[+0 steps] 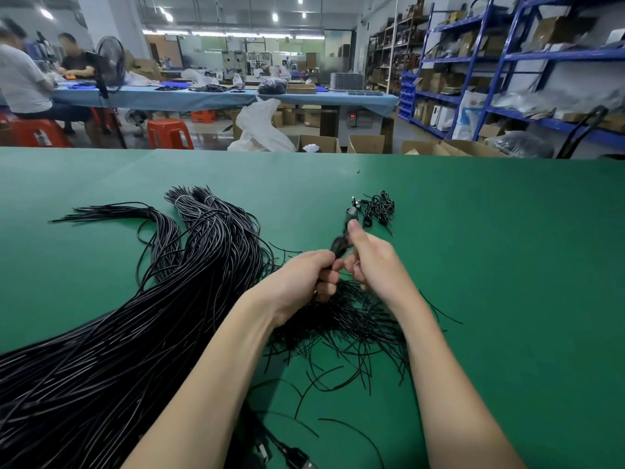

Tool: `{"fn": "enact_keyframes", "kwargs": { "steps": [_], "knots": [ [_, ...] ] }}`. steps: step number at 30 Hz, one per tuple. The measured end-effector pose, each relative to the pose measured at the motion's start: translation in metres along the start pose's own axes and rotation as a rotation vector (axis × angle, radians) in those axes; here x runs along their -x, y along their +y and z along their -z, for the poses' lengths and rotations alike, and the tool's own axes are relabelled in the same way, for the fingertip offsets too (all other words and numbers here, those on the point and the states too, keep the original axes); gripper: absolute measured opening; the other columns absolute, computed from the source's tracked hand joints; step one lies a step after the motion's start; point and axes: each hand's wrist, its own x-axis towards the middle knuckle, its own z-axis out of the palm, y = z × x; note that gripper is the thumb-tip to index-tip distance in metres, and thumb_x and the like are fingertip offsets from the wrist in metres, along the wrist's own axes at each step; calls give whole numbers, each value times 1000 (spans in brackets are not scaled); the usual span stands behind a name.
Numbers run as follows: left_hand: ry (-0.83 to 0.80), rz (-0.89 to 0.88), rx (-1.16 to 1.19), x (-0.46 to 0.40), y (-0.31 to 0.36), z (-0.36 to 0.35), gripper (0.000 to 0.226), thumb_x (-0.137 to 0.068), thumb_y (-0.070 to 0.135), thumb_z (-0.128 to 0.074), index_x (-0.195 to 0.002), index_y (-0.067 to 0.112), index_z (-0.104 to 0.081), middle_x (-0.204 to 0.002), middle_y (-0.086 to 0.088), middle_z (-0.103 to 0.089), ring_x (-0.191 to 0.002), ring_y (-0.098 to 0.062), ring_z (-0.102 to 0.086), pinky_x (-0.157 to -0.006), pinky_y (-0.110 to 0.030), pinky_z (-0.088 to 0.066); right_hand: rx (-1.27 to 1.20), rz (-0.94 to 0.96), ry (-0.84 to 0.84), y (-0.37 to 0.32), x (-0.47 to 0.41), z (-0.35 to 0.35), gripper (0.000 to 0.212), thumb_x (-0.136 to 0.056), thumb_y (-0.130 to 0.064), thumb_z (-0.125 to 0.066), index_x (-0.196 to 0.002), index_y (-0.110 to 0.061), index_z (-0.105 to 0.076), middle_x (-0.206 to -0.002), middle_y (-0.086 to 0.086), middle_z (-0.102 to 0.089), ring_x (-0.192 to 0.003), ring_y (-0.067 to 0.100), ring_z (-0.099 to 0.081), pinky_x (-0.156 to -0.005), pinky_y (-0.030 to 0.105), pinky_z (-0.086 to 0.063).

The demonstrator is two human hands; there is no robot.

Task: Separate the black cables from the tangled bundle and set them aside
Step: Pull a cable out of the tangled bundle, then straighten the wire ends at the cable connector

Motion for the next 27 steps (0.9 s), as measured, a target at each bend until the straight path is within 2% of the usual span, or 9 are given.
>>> {"fn": "enact_keyframes", "kwargs": {
  "steps": [2,5,7,11,16,21,23,25,27],
  "knots": [
    [81,-47,60,-4,-5,5,32,-107,20,-31,-80,21,-48,-56,13,-42,-50,-7,-36,-55,-25,-30,182,-26,-63,-1,4,7,40,-97,-65,-48,-93,-29,-66,-69,-13,-71,-64,6,-59,-64,29,-43],
    [172,-118,168,-9,-10,8,29,-106,19,-30,-81,21,-45,-56,13,-37,-49,-7,-33,-52,-22,-32,654,-63,-191,2,13,10,19,-85,-54,-72,-92,-37,-71,-84,-18,-71,-85,6,-65,-78,28,-50],
    [222,-179,145,-12,-12,7,27,-105,18,-30,-82,20,-44,-56,14,-36,-51,-8,-32,-52,-21,-33,748,-68,-201,5,20,4,15,-82,-52,-77,-89,-39,-74,-87,-21,-71,-90,5,-65,-79,27,-50],
    [318,-286,8,-12,-16,8,29,-108,24,-31,-85,19,-47,-55,16,-41,-54,-3,-38,-55,-20,-39,777,2,-96,4,26,3,10,-87,-49,-73,-80,-43,-70,-83,-25,-68,-89,7,-64,-71,26,-42],
    [328,-316,-46,-11,-18,9,28,-109,23,-30,-84,17,-43,-57,17,-39,-56,-4,-36,-56,-21,-36,740,-19,-162,4,32,3,19,-79,-62,-74,-85,-44,-71,-85,-27,-69,-92,-1,-62,-70,27,-40],
    [309,-303,-40,-12,-21,11,31,-109,21,-30,-82,17,-44,-55,17,-40,-54,-5,-35,-57,-24,-35,699,1,-116,1,34,3,8,-81,-53,-77,-82,-46,-73,-88,-25,-70,-92,4,-63,-71,27,-41],
    [300,-307,-45,-13,-22,12,31,-109,21,-30,-82,17,-44,-54,17,-40,-53,-4,-35,-57,-23,-35,648,3,-94,2,35,6,7,-81,-54,-77,-82,-47,-73,-87,-26,-69,-82,2,-61,-71,27,-42],
    [292,-317,-56,-13,-23,13,30,-109,21,-30,-82,17,-44,-54,17,-40,-53,-4,-35,-57,-23,-35,574,-1,-68,4,35,11,8,-79,-53,-79,-81,-47,-74,-73,-23,-65,-63,1,-50,-66,27,-40],
    [279,-319,-53,-12,-24,13,30,-109,20,-30,-82,18,-44,-55,16,-38,-53,-4,-34,-57,-23,-34,499,-15,-46,5,36,16,9,-78,-52,-81,-81,-47,-75,-59,-18,-56,-58,5,-47,-63,27,-41]
  ]
}}
